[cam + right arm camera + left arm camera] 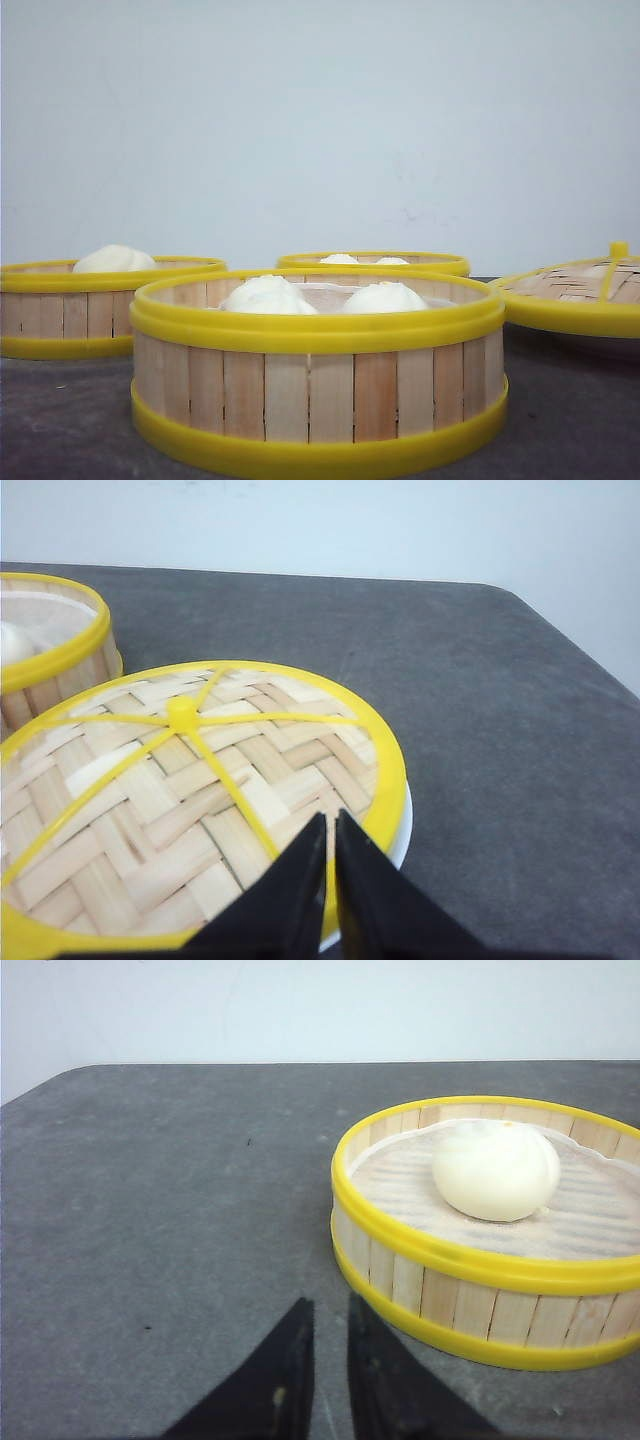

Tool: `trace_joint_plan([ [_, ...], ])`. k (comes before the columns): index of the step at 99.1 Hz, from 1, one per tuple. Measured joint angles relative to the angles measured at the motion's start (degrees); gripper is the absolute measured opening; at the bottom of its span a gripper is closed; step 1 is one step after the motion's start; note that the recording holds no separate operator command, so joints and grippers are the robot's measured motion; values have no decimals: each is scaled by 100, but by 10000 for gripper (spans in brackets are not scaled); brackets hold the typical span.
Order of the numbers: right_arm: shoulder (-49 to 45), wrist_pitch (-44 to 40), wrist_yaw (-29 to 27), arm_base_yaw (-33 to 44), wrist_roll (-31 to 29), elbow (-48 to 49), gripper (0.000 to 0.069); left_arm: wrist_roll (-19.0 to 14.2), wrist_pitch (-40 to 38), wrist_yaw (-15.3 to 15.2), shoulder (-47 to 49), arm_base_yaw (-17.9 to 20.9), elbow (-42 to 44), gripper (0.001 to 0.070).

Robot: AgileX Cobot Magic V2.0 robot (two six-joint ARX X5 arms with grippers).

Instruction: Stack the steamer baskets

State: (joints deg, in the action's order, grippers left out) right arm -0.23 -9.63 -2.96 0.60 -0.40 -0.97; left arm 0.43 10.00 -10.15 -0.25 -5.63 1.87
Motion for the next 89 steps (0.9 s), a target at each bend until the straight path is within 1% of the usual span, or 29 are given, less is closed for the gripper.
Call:
trace_joint_plan([
  [23, 0, 0, 2, 0, -17, 0, 9, 0, 0, 0, 0, 0, 0, 34],
  [34, 0, 0, 83, 0, -313, 0, 9, -39, 2, 2, 0, 0, 0, 34],
  [41, 0, 0, 247, 0, -660, 0, 9, -199, 2, 13, 0, 0, 0, 34],
  [50, 0, 0, 295, 0, -1008, 0, 9, -422, 7, 138, 0, 0, 0, 34],
  [60, 0, 0, 295, 0, -1235, 0, 9, -529, 7, 149, 0, 0, 0, 34],
  [75, 0, 2, 295, 0, -1633, 0, 9, -1036, 0, 149, 0, 0, 0, 34],
  [89, -11, -98, 295, 0, -1871, -52, 9, -1285, -4, 149, -7, 0, 4, 32],
])
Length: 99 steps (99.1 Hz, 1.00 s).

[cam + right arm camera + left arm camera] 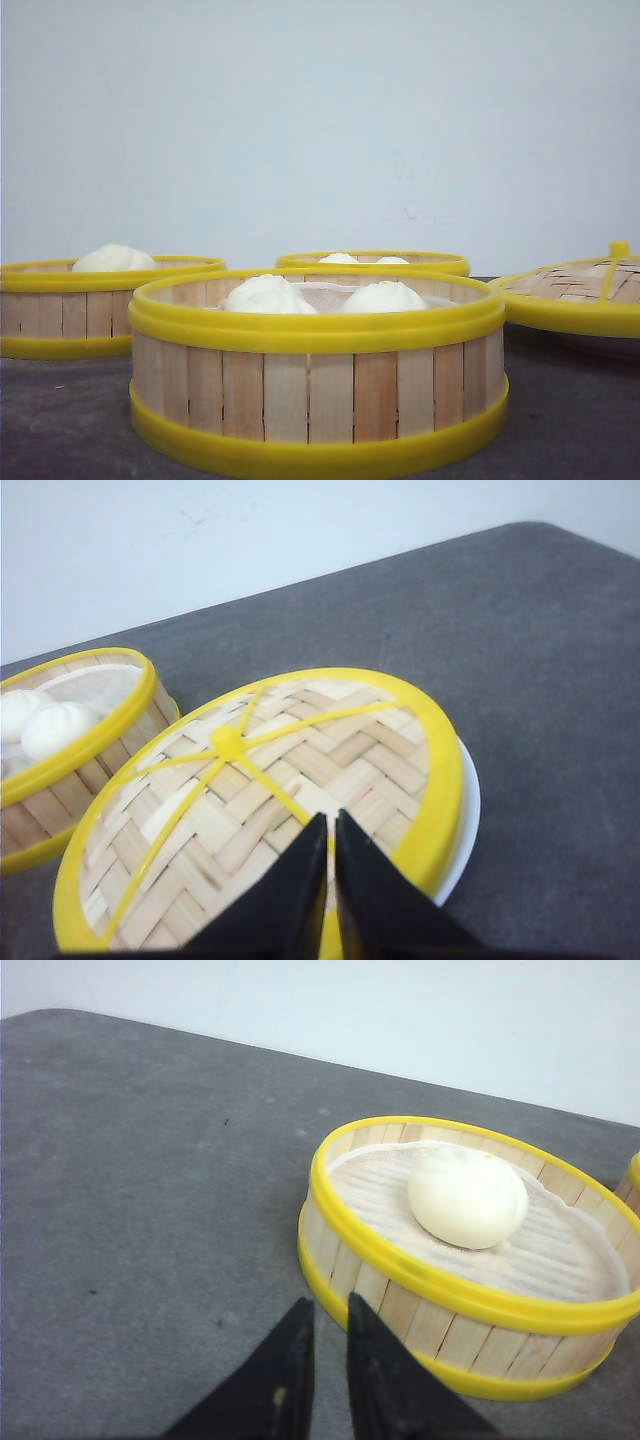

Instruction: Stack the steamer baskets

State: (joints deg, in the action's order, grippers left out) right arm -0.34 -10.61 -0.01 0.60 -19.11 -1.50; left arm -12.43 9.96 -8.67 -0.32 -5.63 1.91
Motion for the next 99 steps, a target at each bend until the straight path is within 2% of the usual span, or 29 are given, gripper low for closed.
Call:
trace_joint_plan([
  [18, -466, -57, 0, 0, -238, -758, 9, -345, 55, -2, -376, 0, 413, 32],
  [30, -1231, -114, 122, 0, -323, -1589, 9, -481, 9, -2, -953, 0, 1298, 32],
  [41, -2083, -479, 334, 0, -236, -2562, 9, -476, 118, 26, -1725, 0, 2245, 32],
  [61, -3493, -1770, 455, -11, 621, -4728, 9, -221, 940, 404, -3145, 0, 4205, 32],
  [69, -3860, -2249, 452, -11, 968, -5442, 9, -120, 1261, 457, -3547, 0, 4837, 32],
  [85, -4068, -2516, 452, -57, 1314, -5956, 12, 144, 1617, 546, -3904, -2, 5222, 35],
  [91, -4068, -2645, 450, -109, 1362, -5954, 66, 245, 1801, 553, -3950, -2, 5219, 72],
  [99, -4070, -2752, 457, -199, 1379, -5954, 265, 352, 1952, 555, -3985, 0, 5217, 222],
])
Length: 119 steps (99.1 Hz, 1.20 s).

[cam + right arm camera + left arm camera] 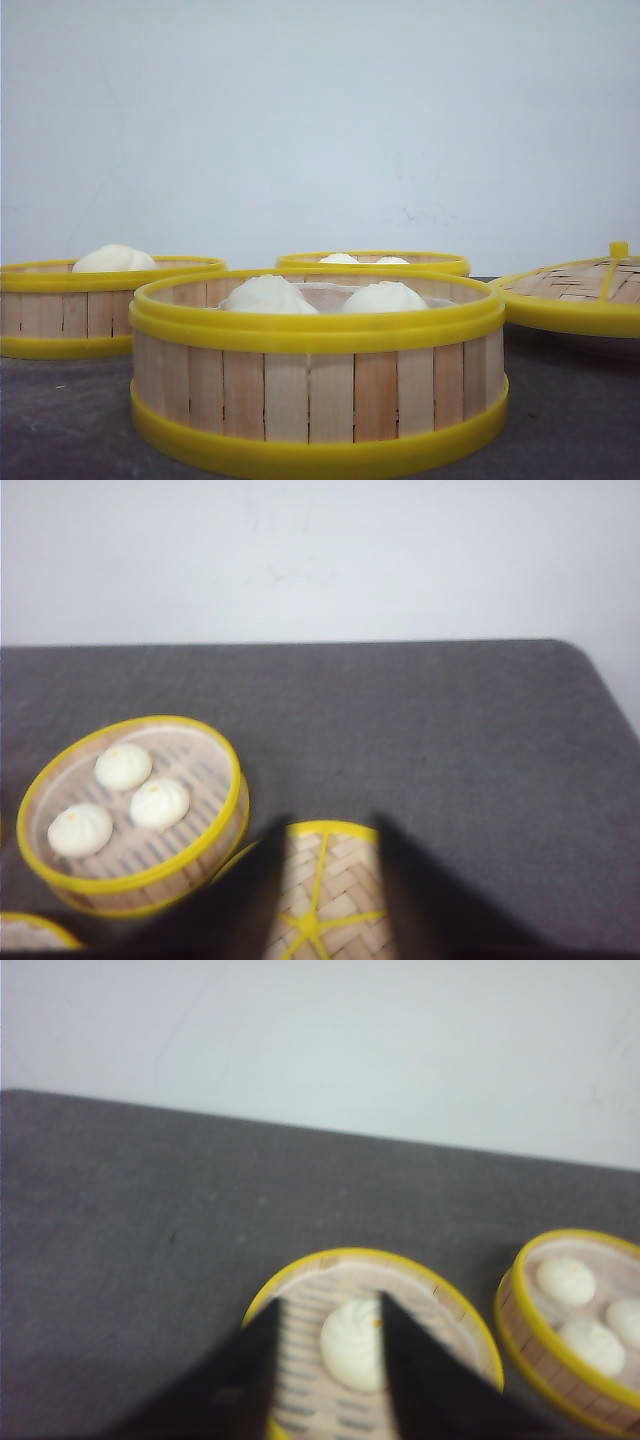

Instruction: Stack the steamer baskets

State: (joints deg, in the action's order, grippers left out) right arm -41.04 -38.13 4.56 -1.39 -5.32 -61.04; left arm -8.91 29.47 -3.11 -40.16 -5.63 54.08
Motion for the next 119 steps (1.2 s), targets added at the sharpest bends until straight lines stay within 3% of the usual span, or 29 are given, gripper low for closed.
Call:
trace_joint_plan([
  [5, -42, -7, 50, -52, -11, 0, 376, 59, 39, 9, -2, 0, 0, 317],
  [9, -74, 2, 155, -90, -39, 0, 428, 79, 37, 35, -11, 0, 0, 367],
  [21, -321, 105, 608, -205, -190, 0, 479, 79, 28, 310, -66, -4, 2, 420],
  [41, -1373, 162, 1040, -378, -415, -140, 486, 55, 2, 501, -85, -153, 0, 428],
  [86, -4784, 208, 1038, -909, -461, -1779, 483, -83, -186, 739, -79, -623, 0, 428],
  [119, -6505, 210, 868, -988, -544, -2555, 449, -101, -184, 739, -79, -881, 0, 428],
])
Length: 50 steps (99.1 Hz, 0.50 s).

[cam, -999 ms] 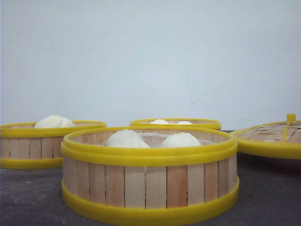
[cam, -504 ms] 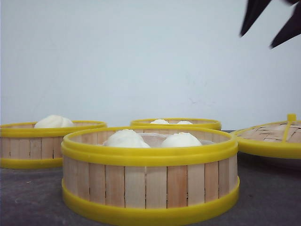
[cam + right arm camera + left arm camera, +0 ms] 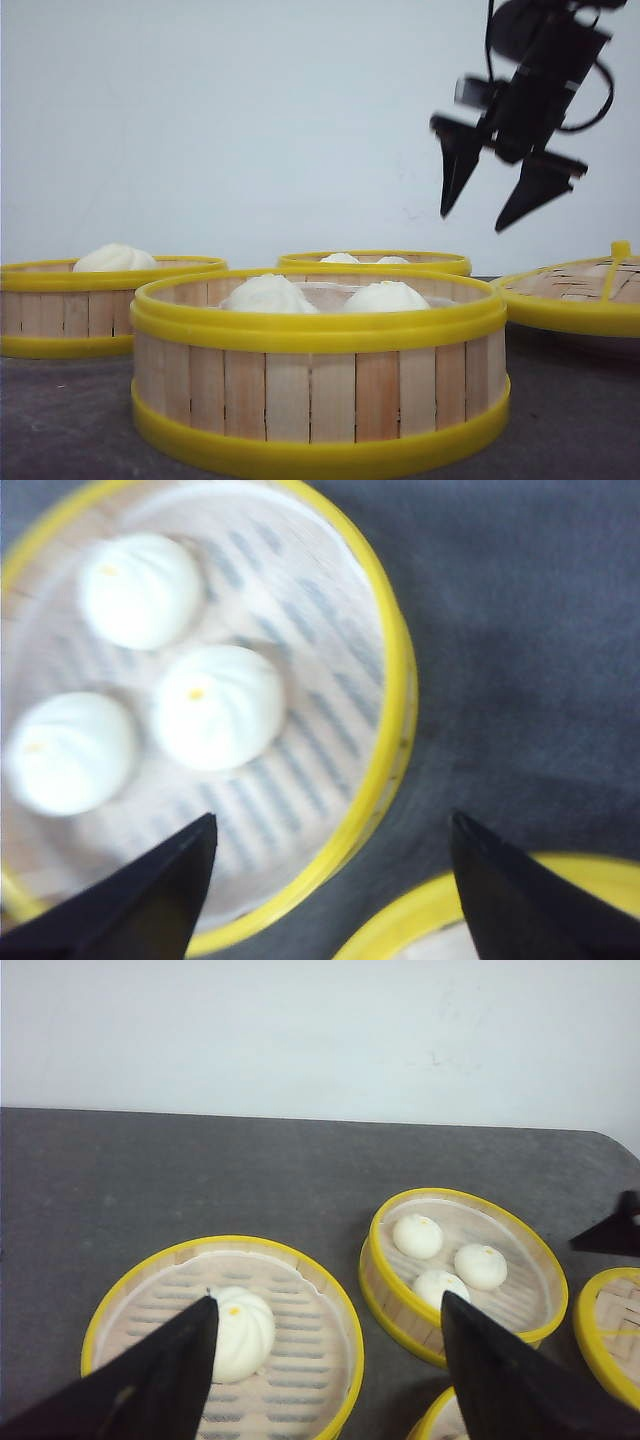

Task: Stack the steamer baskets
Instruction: 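Move right gripper to the far bun basket and grasp its yellow rim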

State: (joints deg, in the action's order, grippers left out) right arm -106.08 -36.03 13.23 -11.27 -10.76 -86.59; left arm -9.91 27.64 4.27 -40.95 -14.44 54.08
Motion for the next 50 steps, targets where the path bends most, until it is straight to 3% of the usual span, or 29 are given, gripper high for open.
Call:
trace_joint_plan([
  [17, -466, 7, -203, -46, -17, -286, 439, -2, -2, 2, -2, -72, 0, 428],
  [50, -922, 208, -448, -157, -28, -382, 336, 0, 0, 2, 4, -76, 0, 428],
])
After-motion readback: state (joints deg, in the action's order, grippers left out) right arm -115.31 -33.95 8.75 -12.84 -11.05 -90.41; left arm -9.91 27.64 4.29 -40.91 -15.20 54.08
